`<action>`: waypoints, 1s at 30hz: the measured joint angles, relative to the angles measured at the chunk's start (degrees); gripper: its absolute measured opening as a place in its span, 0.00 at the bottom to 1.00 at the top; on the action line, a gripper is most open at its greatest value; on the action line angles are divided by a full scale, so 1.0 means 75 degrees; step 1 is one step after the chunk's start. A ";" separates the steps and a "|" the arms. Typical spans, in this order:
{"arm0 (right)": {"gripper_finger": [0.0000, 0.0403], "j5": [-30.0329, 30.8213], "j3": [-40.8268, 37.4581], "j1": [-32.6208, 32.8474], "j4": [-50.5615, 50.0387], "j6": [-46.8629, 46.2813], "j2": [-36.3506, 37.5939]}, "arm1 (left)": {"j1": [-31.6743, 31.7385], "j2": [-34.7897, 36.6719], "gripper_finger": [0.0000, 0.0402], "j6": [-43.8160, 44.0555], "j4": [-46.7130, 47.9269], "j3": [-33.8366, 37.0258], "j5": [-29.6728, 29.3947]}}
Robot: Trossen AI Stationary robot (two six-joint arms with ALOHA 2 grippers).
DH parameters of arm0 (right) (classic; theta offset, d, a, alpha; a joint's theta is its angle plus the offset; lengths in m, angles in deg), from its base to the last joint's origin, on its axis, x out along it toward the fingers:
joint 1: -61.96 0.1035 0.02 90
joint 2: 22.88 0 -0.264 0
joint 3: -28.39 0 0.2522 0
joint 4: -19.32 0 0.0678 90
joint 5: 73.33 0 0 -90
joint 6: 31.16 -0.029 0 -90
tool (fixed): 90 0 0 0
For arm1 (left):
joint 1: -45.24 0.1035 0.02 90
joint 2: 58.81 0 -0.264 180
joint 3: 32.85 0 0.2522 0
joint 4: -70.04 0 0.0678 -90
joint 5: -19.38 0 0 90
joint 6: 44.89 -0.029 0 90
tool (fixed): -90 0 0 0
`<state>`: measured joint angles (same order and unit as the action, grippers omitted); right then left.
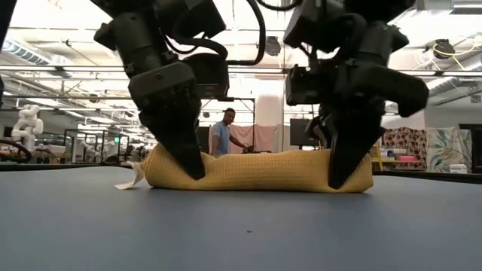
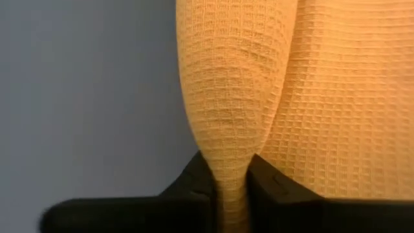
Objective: Roll towel
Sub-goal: Roll the yellow towel
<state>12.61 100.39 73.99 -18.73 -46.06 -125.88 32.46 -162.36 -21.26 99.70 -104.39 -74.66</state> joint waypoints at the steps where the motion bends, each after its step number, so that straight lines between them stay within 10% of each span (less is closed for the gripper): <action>1: 0.06 -0.0235 0.0000 -0.0098 0.0014 0.0085 0.0000 | -0.0064 0.0011 0.32 -0.0019 0.0037 0.0000 -0.0135; 12: 0.10 -0.1343 -0.0003 -0.0916 0.0011 0.0104 -0.0009 | -0.1021 0.1347 0.69 -0.0516 0.0796 0.0003 -0.2268; 22: 0.09 -0.2092 -0.0009 -0.1177 -0.0012 0.0103 -0.0017 | -0.2051 0.0365 0.71 -0.2261 -0.0560 0.0008 -0.4016; 30: 0.10 -0.2299 -0.0009 -0.1149 -0.0059 0.0132 -0.0020 | -0.2049 -0.0147 0.71 -0.2201 -0.0415 0.0004 -0.3979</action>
<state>-4.63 100.32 65.38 -19.17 -45.07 -126.03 17.10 -163.46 -37.77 96.59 -104.36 -104.51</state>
